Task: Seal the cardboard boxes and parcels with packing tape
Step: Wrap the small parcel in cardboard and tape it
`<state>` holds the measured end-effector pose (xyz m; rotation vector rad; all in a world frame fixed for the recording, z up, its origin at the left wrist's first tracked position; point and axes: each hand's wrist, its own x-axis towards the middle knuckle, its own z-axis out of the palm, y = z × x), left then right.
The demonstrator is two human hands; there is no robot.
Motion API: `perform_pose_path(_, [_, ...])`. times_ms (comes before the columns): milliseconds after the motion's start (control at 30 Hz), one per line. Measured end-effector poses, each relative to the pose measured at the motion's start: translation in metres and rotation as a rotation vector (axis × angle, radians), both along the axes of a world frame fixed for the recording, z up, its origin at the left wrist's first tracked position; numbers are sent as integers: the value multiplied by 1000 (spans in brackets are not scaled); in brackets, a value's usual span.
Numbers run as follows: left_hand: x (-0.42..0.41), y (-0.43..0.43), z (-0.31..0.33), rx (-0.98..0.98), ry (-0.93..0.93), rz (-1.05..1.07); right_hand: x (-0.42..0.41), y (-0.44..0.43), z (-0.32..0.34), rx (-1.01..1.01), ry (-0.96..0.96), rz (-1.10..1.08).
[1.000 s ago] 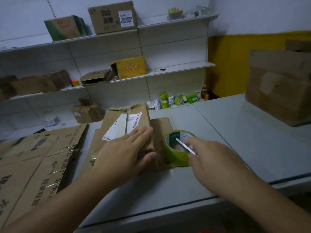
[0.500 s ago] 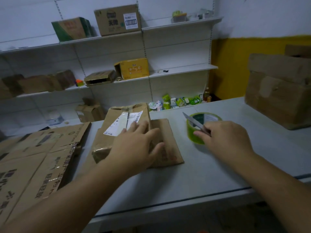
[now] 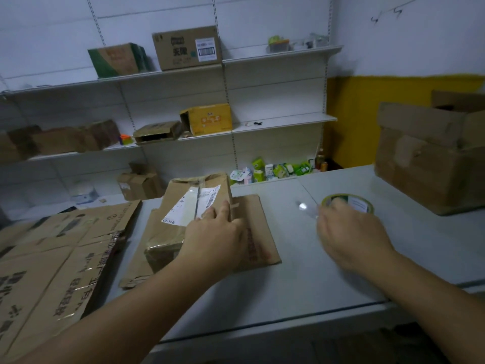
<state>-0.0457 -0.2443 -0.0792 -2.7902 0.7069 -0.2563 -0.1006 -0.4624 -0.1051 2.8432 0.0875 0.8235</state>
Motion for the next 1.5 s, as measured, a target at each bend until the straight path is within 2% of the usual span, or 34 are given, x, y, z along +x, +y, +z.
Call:
perform_pose_path(33, [-1, -1, 1, 22, -14, 17, 0, 10, -5, 5, 125, 21])
perform_pose_path(100, [-2, -6, 0, 61, -20, 47, 6, 18, -16, 113, 344, -117])
perform_pose_path(133, [-2, -6, -1, 54, -22, 48, 11, 17, -22, 161, 354, -152])
perform_pose_path(200, [0, -2, -5, 10, -15, 23, 18, 10, -34, 124, 306, -188])
perform_pose_path(300, [-1, 7, -9, -51, -13, -20, 23, 8, -40, 141, 210, -156])
perform_pose_path(467, [-3, 15, -9, -154, -57, -139, 23, 9, -37, 69, 288, -203])
perform_pose_path(500, [-3, 18, -8, -164, -104, -195, 22, 12, -35, 106, 261, -175])
perform_pose_path(533, [-4, 21, -7, -169, -155, -238, 22, 16, -31, 235, 198, -100])
perform_pose_path(633, [-8, 32, -5, -138, -235, -302, 19, 42, -1, 949, 112, 244])
perform_pose_path(700, [-13, 40, -5, -134, -260, -347, 20, 65, 24, 1155, 136, 387])
perform_pose_path(867, [-16, 54, -7, -159, -292, -373, 26, 102, 47, 1280, 389, 443])
perform_pose_path(1100, [-16, 67, -12, -190, -302, -390, 27, 117, 53, 1434, 477, 456])
perform_pose_path(1267, [-16, 66, -14, -245, -320, -421, 31, 119, 54, 1346, 460, 391])
perform_pose_path(1367, [-18, 69, -13, -404, -249, -486, 33, 113, 51, 1376, 473, 429])
perform_pose_path(1433, [-19, 74, -8, -706, -60, -511, 33, 110, 47, 1354, 462, 466])
perform_pose_path(1500, [-22, 79, 0, -1040, 109, -448, 32, 107, 42, 1278, 433, 488])
